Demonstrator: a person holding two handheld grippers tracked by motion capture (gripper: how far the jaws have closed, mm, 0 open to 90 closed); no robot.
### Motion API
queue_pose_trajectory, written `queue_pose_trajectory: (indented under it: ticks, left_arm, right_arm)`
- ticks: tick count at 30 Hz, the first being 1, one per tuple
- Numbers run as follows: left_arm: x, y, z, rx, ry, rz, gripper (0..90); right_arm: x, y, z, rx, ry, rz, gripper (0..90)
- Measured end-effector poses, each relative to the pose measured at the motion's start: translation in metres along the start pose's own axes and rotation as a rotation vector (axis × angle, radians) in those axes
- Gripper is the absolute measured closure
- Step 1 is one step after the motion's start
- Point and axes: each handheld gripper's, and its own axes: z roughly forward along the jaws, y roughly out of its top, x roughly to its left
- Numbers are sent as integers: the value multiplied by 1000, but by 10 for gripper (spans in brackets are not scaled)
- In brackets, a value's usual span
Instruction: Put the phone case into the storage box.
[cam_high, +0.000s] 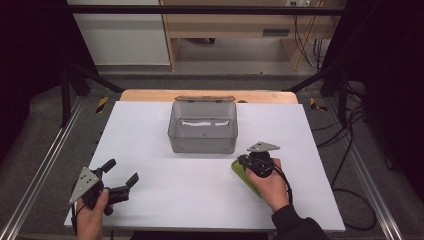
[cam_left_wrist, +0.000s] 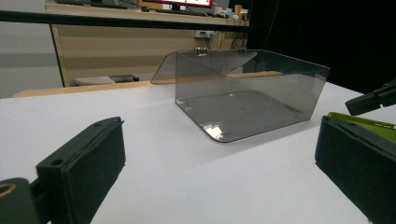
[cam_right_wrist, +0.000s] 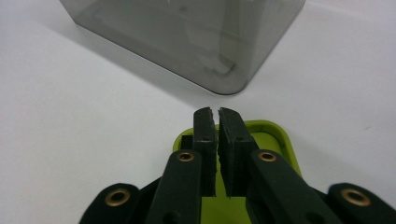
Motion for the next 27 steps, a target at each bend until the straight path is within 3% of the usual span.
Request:
queue_pose_trajectory:
  ticks: [7, 15, 27]
  left_arm:
    - [0, 0, 0, 0, -2, -3, 13]
    - [0, 0, 0, 1, -4, -2, 13]
    - [0, 0, 1, 8, -6, 2, 13]
  right_arm:
    - [4, -1, 15, 67, -4, -15, 900]
    - [7, -2, 24, 93, -1, -19, 900]
    - [27, -1, 28, 111, 72, -43, 900]
